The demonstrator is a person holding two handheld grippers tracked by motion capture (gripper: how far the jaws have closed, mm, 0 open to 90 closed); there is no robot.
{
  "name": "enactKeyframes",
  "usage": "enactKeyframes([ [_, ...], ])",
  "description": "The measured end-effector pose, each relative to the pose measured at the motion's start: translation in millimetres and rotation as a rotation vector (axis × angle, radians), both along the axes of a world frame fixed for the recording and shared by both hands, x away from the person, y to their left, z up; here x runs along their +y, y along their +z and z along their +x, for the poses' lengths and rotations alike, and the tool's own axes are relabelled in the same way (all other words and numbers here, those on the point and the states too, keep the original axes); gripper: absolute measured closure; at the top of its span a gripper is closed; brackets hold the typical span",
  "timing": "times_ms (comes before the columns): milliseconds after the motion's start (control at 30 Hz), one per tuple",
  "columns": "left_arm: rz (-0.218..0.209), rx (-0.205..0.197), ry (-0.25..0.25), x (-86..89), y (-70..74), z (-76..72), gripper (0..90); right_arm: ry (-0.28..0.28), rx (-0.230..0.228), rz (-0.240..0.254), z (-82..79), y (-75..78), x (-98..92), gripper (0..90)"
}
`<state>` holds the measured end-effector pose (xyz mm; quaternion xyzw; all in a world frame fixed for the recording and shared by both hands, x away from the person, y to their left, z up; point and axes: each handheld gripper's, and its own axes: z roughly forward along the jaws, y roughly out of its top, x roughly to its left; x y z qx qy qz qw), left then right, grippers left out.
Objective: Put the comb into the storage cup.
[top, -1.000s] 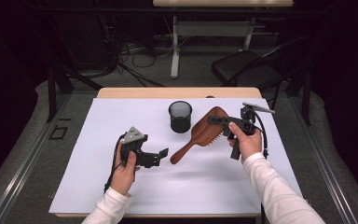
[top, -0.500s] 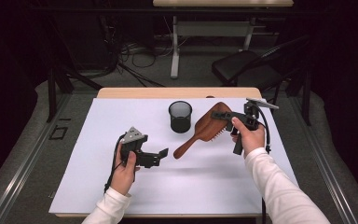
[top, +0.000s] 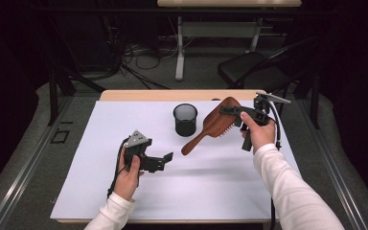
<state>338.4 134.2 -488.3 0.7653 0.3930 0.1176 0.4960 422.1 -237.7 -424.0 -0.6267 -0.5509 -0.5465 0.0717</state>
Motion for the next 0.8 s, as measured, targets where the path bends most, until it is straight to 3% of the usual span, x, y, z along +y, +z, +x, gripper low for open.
enactKeyframes([
  [200,-0.003,0.000,0.001,0.1,-0.1,0.0,0.2,-0.016,-0.016,-0.001,4.5,8.8,-0.1,48.5],
  [800,-0.006,0.003,0.000,-0.1,-1.0,0.4,0.2,-0.056,-0.008,-0.016,23.8,22.9,5.9,48.4],
])
